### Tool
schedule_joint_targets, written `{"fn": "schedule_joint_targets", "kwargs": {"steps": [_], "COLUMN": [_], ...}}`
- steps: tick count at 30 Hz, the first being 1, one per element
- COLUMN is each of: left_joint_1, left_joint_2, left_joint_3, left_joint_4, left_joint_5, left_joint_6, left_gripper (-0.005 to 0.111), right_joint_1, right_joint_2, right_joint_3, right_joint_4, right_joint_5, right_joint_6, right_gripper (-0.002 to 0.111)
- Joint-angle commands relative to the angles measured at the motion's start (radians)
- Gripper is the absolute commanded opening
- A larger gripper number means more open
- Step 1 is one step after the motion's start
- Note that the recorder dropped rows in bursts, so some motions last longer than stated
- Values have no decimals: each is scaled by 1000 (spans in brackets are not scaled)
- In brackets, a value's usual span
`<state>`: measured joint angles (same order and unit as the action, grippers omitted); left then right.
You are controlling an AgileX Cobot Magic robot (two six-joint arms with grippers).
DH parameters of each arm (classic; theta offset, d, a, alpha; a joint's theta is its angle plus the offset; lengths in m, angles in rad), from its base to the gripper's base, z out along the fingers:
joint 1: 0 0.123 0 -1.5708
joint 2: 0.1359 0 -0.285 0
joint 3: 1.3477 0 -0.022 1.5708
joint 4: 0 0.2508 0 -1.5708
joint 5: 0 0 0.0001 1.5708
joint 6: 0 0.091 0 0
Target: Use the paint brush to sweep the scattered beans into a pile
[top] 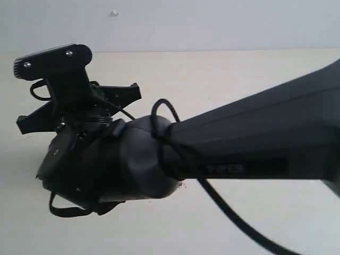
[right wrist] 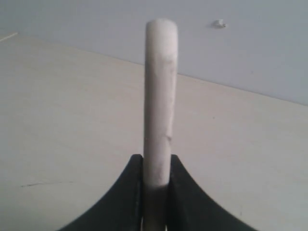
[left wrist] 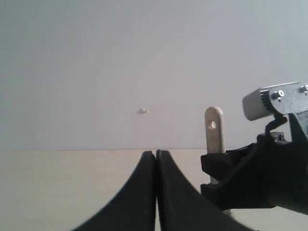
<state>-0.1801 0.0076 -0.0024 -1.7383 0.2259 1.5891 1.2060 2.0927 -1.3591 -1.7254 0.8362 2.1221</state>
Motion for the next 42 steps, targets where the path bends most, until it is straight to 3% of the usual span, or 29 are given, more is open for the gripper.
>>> {"fn": "schedule_joint_targets", "kwargs": {"steps": [1, 18, 32, 37, 42], "left_joint_1": [-8, -8, -8, -8, -8], "left_joint_2": [5, 5, 5, 5, 5], "left_joint_3": [2, 2, 2, 2, 2], "left_joint_4": [-6, -6, -6, -6, -6], "left_joint_5": [7, 7, 7, 7, 7], "left_joint_6": [4, 4, 4, 4, 4], "left_gripper": [0, 0, 0, 0, 0], "right_joint_1": [16, 16, 16, 16, 36], "right_joint_2": [43, 103, 105, 105, 80], "right_joint_3": [-67, -72, -72, -74, -73], "right_joint_4": [-3, 108, 171, 140, 90], "right_joint_5": [57, 181, 377, 365, 230], "right_joint_6": [3, -20, -165, -157, -99], "right_gripper": [0, 0, 0, 0, 0]}}
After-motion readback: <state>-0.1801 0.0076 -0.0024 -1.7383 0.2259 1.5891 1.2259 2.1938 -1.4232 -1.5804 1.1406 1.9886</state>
